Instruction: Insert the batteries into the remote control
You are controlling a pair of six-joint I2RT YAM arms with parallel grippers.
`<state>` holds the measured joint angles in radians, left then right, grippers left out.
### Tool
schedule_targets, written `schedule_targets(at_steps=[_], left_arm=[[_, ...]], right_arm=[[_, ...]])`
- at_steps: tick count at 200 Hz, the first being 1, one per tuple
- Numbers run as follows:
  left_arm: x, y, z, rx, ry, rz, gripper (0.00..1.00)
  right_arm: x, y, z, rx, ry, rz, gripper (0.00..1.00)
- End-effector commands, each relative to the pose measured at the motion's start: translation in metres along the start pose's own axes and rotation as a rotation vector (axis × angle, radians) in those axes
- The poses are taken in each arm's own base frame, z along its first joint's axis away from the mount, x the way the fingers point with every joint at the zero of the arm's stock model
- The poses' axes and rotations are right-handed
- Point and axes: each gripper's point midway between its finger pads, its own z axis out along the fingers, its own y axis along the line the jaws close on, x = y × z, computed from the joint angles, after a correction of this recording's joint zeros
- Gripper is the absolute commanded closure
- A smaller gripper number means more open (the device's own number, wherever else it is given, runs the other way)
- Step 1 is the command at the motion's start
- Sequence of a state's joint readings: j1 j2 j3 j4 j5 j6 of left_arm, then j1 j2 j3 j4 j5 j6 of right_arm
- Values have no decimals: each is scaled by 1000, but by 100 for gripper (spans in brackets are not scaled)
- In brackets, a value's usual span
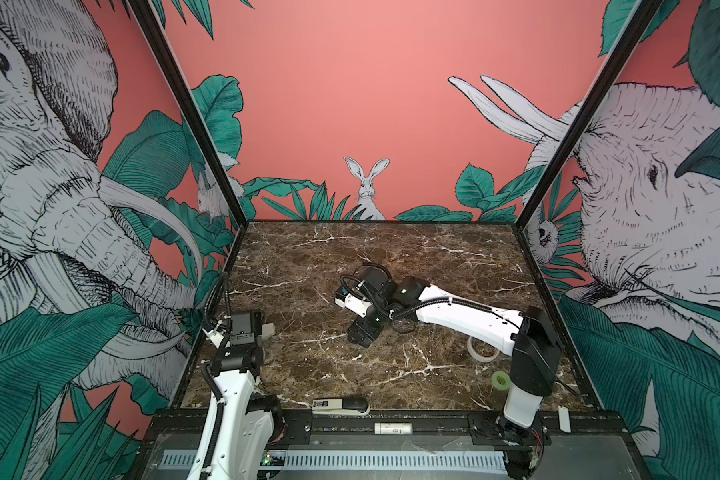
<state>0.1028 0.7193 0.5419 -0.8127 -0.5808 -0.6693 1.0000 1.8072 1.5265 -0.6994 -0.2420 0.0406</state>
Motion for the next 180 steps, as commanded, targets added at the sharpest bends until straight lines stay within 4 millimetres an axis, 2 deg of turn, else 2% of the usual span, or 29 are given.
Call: schedule_targets(at_steps=[1, 65, 99, 120, 135, 180], left_arm=[[1, -1, -7, 18, 35, -3, 100], [24, -20, -6, 105, 103, 26, 100], [35, -59, -1, 265, 136, 19, 100], [21, -84, -11, 385, 79, 27, 100], [9, -94, -22, 458, 32, 18, 100], [-21, -91, -53, 525, -67, 18, 100]], right_arm=[[-2, -4, -5, 10, -4, -17, 14], [-1, -18, -9, 37, -24, -16, 14], [3, -21, -9, 49, -41, -2, 14], [6, -21, -8, 51, -48, 12, 14], [9, -23, -5, 54, -52, 23, 14], [4, -21, 11, 18, -70, 42, 14]])
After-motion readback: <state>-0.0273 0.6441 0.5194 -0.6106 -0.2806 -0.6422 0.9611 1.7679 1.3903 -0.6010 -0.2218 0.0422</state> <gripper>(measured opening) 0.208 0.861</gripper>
